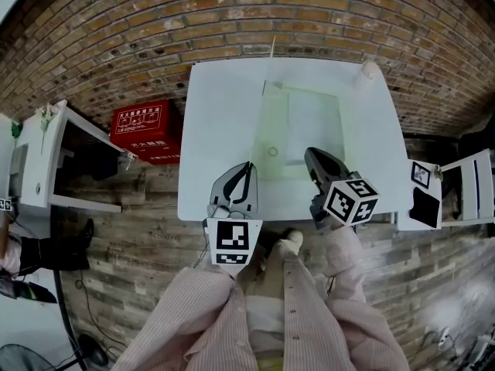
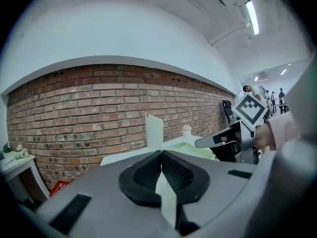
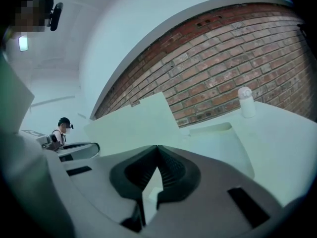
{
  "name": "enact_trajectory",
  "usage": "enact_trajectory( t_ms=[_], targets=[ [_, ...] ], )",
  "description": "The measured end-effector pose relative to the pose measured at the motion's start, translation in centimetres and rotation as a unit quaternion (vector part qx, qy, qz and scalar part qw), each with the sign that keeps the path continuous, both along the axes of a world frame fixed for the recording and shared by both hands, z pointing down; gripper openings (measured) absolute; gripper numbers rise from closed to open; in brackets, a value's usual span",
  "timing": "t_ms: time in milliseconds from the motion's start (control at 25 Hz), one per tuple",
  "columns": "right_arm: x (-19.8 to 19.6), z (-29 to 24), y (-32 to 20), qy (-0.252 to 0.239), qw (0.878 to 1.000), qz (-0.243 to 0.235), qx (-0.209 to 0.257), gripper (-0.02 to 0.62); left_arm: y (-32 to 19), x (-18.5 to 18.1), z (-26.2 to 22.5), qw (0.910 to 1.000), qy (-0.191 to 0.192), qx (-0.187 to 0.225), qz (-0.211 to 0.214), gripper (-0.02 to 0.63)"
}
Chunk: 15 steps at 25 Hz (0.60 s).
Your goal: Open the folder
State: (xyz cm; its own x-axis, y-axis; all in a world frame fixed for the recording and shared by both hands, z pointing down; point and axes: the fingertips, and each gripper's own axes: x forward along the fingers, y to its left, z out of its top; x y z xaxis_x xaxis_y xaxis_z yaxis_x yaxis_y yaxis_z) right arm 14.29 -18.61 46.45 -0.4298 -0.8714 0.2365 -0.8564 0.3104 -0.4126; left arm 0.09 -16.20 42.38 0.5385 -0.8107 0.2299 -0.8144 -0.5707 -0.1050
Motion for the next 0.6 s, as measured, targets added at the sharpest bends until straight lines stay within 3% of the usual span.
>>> enact_trajectory(
  t_ms=[600],
  targets=[
    [-6.5, -0.1, -0.6, -0.01, 0.999, -0.029, 0.021, 0.005, -2.2, -6.5, 3.0, 0.9949, 0.05, -0.05, -0.072, 0.003]
  ],
)
